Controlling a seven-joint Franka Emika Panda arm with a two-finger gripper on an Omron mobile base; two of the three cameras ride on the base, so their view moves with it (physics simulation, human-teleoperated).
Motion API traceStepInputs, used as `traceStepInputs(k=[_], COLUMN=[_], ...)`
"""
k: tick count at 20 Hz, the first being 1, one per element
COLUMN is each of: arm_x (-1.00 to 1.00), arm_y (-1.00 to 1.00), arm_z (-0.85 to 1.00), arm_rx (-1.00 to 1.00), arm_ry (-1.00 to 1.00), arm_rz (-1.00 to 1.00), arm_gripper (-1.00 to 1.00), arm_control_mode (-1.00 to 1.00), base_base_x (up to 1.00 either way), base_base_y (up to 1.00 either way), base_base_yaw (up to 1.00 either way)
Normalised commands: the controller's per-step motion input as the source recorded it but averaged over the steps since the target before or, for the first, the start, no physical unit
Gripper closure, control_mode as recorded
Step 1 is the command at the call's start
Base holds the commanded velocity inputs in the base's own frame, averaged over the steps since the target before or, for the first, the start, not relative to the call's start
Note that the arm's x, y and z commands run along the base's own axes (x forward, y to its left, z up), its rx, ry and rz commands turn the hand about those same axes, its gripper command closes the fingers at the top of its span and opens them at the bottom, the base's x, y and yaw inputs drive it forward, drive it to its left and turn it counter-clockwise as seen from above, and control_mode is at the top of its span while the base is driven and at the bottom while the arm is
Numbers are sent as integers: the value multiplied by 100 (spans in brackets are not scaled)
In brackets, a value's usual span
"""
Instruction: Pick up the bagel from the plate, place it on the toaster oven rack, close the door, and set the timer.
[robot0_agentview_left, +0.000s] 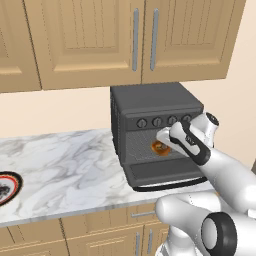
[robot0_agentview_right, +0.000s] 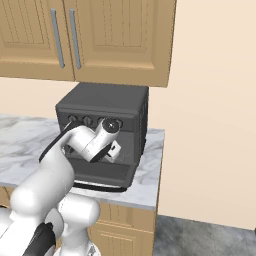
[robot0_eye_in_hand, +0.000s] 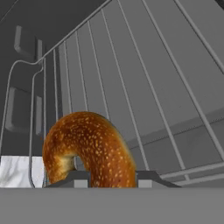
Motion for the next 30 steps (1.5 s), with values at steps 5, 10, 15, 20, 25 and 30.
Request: traceStepInputs(k=[5,10,15,20,25,30], arm_x=[6,20,23,2,-7,-13], arm_y=[0,0,0,0,0,0], arm_z=[-4,0,0,0,14,58], arm_rx=[-1,-1,-1,-2,0,0], arm_ry=[0,0,0,0,-2,-7], arm_rz=[0,0,0,0,0,0], arm_gripper=[100,100,100,-100,-100,-100], arm_control_mode=[-100,-100,-100,-100,-100,-100], base_base_x=[0,0,0,0,0,0], base_base_y=[0,0,0,0,0,0], base_base_yaw=[0,0,0,0,0,0])
